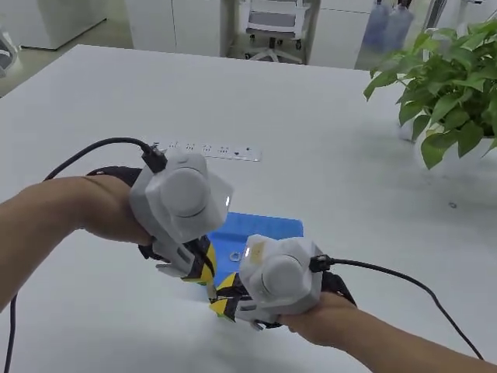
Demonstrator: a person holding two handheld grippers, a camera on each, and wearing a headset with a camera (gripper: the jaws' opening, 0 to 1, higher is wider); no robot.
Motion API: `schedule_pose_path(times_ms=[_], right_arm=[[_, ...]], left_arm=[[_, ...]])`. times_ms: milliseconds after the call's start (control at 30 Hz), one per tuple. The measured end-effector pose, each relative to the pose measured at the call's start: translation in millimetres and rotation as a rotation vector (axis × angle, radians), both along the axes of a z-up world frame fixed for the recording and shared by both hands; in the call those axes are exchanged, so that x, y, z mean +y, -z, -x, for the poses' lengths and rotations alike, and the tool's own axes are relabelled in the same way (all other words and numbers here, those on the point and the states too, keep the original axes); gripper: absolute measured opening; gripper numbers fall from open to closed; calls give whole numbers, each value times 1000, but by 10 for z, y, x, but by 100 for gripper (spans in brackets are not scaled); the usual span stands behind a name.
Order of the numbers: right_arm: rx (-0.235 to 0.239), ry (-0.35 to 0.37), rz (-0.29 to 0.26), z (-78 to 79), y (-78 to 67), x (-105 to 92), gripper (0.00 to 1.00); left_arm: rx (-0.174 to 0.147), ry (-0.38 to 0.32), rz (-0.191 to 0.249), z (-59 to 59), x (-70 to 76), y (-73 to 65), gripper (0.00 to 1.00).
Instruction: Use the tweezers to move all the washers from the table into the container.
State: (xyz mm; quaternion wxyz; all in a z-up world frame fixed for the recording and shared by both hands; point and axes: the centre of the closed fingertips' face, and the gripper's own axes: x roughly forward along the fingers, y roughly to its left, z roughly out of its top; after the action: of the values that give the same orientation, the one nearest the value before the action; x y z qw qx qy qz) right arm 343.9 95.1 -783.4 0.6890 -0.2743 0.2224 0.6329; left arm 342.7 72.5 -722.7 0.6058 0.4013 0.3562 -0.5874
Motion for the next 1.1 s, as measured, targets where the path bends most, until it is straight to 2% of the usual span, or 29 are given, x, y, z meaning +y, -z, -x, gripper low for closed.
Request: schedule_pose_path(times_ms=[467,767,900,967,1100], right_arm=[[8,4,-1,-6,43,-7,14],[12,9,-8,-9,33,-16,14],[15,13,-12,-7,22,-18,14],[15,14,-12,-11,24,-20,14],[25,25,-19,-18,19,-21,13]], left_arm=[[9,-1,6,-14,-15,33,6],[17,28,11,-6,-60,31,6],[26,38,5,-12,-73,32,6],[46,39,8,1,-82,33,6],[58,53,11,8,-94,37,6]])
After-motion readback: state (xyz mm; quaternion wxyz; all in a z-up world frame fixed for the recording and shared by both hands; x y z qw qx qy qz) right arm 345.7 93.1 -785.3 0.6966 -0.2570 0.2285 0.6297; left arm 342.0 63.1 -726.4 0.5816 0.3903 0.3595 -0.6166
